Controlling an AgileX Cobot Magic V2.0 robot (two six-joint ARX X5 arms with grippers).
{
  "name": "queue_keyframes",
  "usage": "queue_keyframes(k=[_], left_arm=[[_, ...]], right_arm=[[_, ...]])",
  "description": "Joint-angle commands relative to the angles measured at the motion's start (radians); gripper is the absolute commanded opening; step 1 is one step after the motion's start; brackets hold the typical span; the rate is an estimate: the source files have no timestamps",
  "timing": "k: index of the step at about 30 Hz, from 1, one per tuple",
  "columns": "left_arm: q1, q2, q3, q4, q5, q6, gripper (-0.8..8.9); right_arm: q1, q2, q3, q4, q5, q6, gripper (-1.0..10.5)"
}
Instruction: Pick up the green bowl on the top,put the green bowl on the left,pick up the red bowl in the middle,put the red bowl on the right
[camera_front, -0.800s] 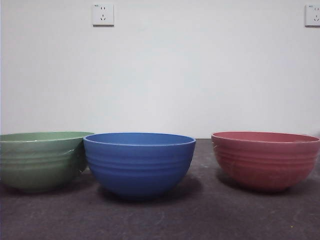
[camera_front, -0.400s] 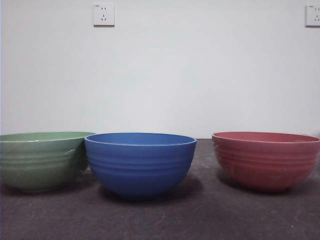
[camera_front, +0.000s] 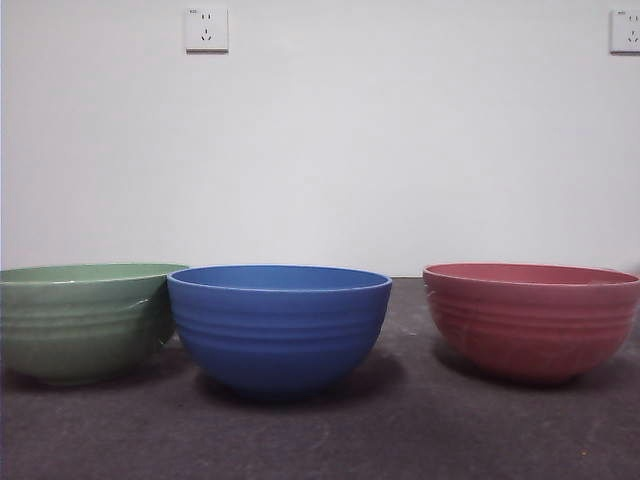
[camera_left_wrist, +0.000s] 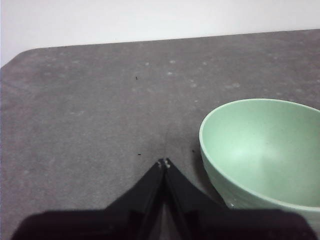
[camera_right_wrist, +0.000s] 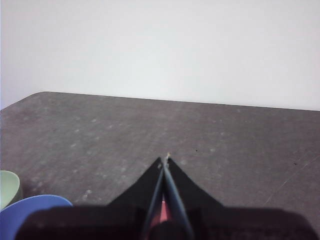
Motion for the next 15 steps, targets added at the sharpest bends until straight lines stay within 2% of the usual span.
queue_keyframes(k=[1,6,15], left_arm=[[0.003,-0.005,-0.022,0.026,-0.005,-0.007,-0.04],[0.003,-0.005,-0.032,0.027,-0.014,-0.042,-0.04],[0.002,-0.005,-0.032,0.029,-0.015,-0.04,-0.04]], right_arm=[[-0.003,0.0,-0.007,0.003,0.003,0.009,0.0],[-0.003,0.0,-0.007,0.003,0.003,0.009,0.0],[-0.003,0.0,-0.007,0.003,0.003,0.009,0.0]])
